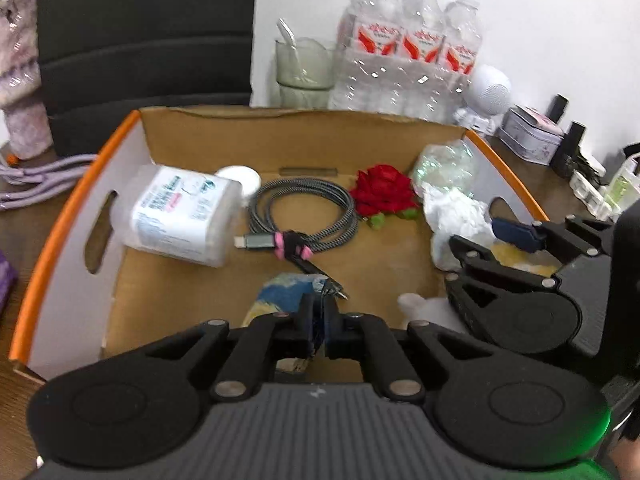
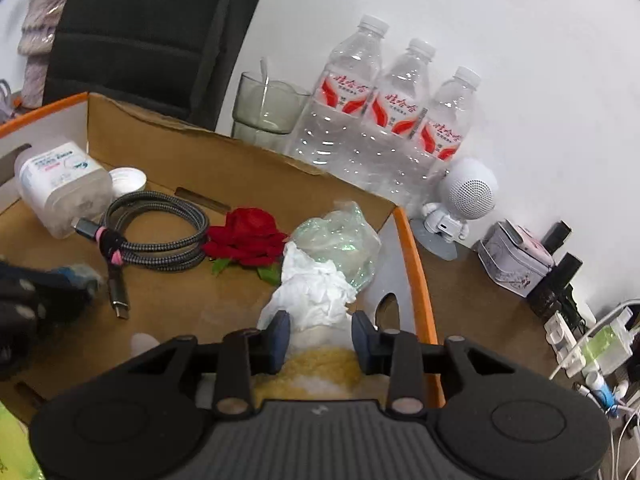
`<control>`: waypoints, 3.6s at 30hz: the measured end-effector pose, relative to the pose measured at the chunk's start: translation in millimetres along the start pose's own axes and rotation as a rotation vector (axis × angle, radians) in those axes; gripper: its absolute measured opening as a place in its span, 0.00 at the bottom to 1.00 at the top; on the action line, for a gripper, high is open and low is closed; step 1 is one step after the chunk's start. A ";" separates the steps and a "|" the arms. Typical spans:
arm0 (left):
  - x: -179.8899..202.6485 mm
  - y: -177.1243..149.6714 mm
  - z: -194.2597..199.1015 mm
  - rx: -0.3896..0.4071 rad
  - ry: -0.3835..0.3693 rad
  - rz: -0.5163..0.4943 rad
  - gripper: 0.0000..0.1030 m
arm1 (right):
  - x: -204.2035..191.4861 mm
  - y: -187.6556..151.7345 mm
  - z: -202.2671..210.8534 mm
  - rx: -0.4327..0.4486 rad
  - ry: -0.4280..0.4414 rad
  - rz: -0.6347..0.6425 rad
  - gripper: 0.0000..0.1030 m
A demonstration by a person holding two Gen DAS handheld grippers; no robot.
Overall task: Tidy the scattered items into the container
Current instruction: 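Carry the plush toy and blue packet into the cardboard box and open both tools, then withdraw both tools from the box toward the remaining items, then grasp the small beige box with the left tool while the right tool grasps a clear packet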
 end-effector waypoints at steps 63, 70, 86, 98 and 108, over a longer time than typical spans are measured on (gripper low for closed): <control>-135.3 -114.4 148.2 0.236 -0.013 0.168 0.40 | -22.5 -177.1 242.1 0.342 0.343 -0.205 0.41; -126.9 -97.8 99.2 0.217 0.166 0.098 0.30 | -32.8 -162.5 221.0 0.318 0.381 -0.197 0.41; -109.7 -165.7 207.3 0.178 -0.281 0.134 0.11 | -52.8 -157.8 191.1 0.186 0.386 -0.076 0.34; -107.1 -187.9 198.9 0.100 -0.233 0.067 0.13 | -46.8 -161.5 195.4 0.155 0.430 -0.126 0.12; -85.9 -216.7 202.7 0.113 -0.214 -0.029 0.53 | -36.3 -189.8 241.9 0.205 0.467 -0.149 0.14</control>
Point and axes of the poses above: each gripper's, at about its wrist camera, not at the fingertips, and z roughly against the way its jaws point, x to its right, y to its top, the point moved 1 cm from there along -z, roughly the way its jaws point, and after that the axes turned 11 degrees about z, right-handed, at the moved point
